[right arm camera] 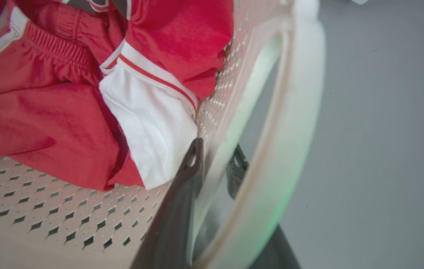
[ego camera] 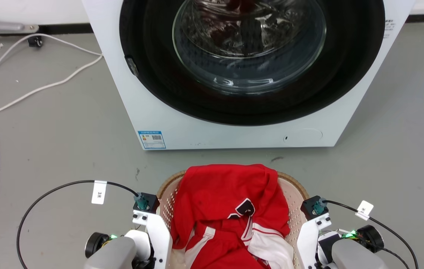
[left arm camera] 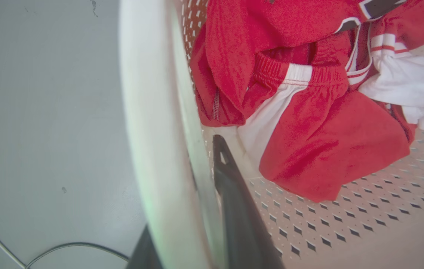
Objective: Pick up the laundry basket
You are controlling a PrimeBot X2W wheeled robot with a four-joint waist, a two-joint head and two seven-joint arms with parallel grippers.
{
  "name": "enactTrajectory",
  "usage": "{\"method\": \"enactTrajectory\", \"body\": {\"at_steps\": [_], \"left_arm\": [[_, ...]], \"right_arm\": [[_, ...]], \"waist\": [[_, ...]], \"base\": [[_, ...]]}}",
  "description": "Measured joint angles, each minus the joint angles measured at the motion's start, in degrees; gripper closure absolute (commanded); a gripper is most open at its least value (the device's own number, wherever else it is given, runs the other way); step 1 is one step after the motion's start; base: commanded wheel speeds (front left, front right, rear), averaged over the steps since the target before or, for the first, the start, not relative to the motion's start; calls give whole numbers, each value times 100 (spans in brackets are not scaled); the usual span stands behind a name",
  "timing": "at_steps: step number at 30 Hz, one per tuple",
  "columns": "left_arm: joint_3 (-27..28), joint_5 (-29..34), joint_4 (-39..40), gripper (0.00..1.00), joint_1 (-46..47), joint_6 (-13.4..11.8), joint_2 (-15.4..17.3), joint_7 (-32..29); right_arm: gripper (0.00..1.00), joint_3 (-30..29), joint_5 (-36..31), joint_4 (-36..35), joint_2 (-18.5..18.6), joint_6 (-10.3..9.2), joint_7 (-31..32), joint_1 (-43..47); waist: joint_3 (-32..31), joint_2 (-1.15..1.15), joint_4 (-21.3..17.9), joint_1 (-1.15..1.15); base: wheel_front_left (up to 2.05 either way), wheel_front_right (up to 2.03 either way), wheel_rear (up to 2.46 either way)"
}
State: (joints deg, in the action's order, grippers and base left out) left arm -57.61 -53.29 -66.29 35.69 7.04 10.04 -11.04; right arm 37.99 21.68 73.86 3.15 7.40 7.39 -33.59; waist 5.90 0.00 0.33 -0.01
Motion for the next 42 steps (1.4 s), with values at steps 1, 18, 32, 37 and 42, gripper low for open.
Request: {"method": "enactTrajectory", "body": {"at_steps": [1, 18, 32, 37, 42], "left_arm": [[-41, -42, 5, 100, -7, 0, 3, -49], [-559, -660, 79, 100, -314, 0, 155, -352], [-867, -981, 98, 100, -338, 0, 166, -424], [-967, -1067, 81, 100, -319, 0, 175, -409], [-1049, -1152, 64, 100, -315, 0, 181, -391]], "right_arm": [[100, 49, 47, -3, 7, 0, 34, 1], [100, 842, 832, -146, 77, 0, 365, 209], [100, 1278, 1283, -157, 152, 0, 376, 208], [100, 1393, 1423, -146, 154, 0, 348, 208], [100, 1506, 1528, -134, 163, 0, 337, 209]], "waist": [[-49, 0, 13, 0], [-737, 0, -37, 1], [-867, 0, -53, 1], [-876, 0, -50, 1], [-894, 0, -47, 1]], "base": [[0, 0, 0], [0, 0, 0], [0, 0, 0], [0, 0, 0], [0, 0, 0]]}}
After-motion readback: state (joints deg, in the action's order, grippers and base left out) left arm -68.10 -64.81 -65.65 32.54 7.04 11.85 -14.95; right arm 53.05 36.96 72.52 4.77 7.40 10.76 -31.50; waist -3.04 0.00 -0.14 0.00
